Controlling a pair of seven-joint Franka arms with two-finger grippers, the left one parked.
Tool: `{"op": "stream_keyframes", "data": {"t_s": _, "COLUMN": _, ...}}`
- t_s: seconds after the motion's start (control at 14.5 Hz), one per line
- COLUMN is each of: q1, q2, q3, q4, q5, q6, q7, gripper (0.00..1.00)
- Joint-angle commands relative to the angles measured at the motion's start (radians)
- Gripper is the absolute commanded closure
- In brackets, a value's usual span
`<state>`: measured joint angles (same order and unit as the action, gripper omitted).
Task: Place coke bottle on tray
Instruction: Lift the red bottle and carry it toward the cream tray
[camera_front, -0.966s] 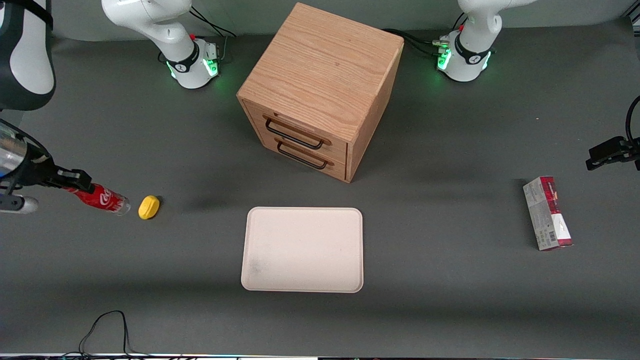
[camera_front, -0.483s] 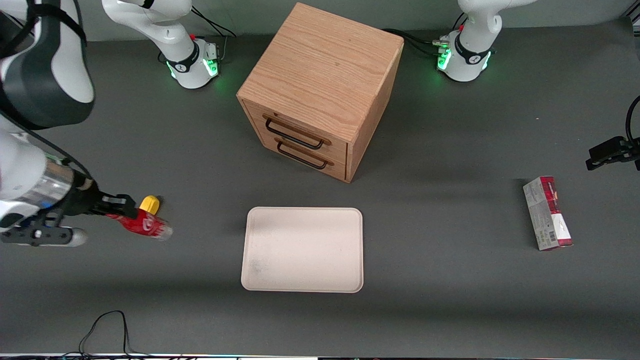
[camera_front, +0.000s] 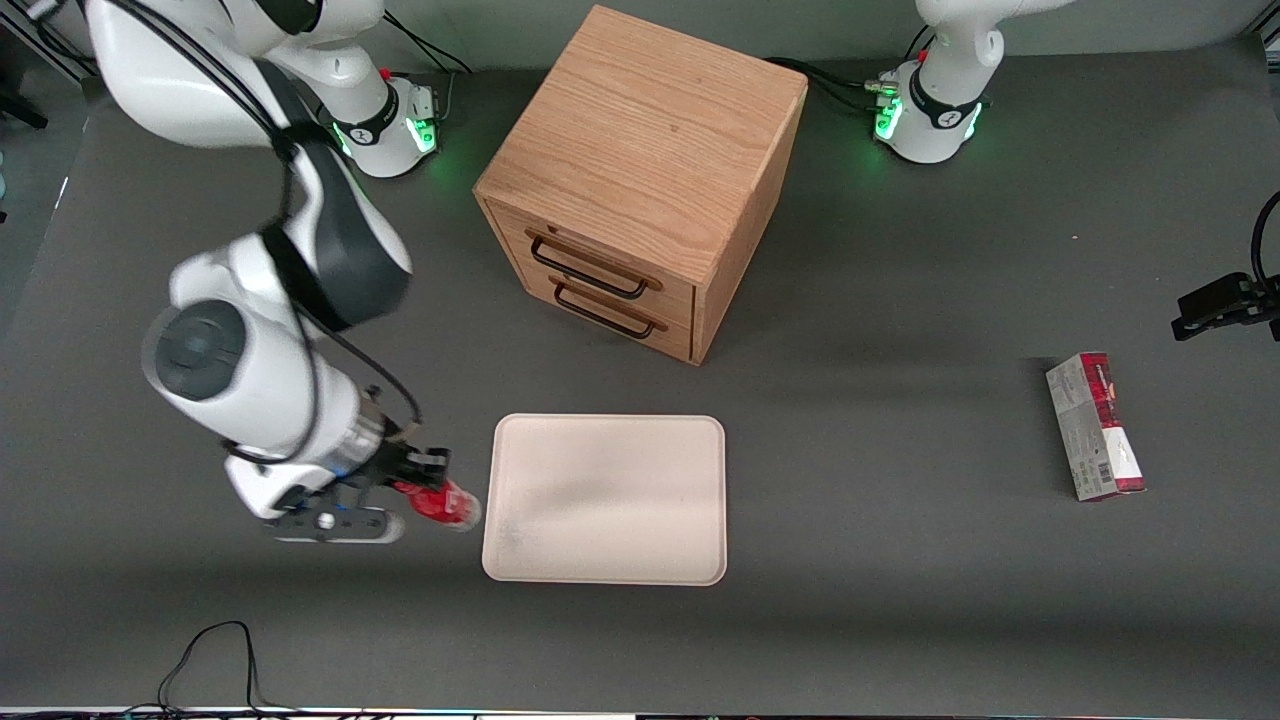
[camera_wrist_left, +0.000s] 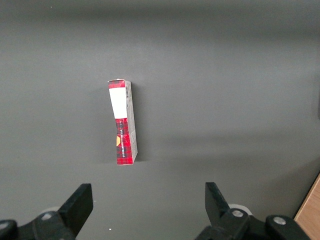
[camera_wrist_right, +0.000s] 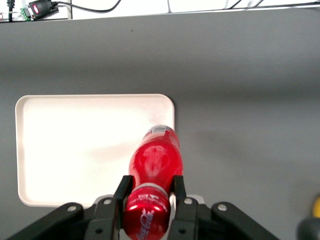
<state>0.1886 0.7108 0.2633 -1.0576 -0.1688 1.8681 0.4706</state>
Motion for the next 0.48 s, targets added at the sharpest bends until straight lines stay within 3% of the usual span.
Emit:
{"op": "stream_keyframes", "data": {"t_s": 0.0, "q1": 0.000, "q2": 0.094, "q3": 0.021, "q4": 0.065, "q5": -0.032, "q6": 0.049, "q7": 0.026, "gripper": 1.00}}
{"op": "stream_keyframes", "data": {"t_s": 0.21, "q1": 0.003, "q2": 0.142, "q3": 0.021, "q4": 0.025, "q5": -0.080, "q6": 0.086, "q7": 0.028, "gripper": 1.00}}
{"op": "stream_keyframes", "data": {"t_s": 0.41, "q1": 0.002, "q2": 0.153, "q3": 0.021, "q4": -0.010, "q5": -0.080, "q6": 0.152, "q7": 0.026, "gripper": 1.00}}
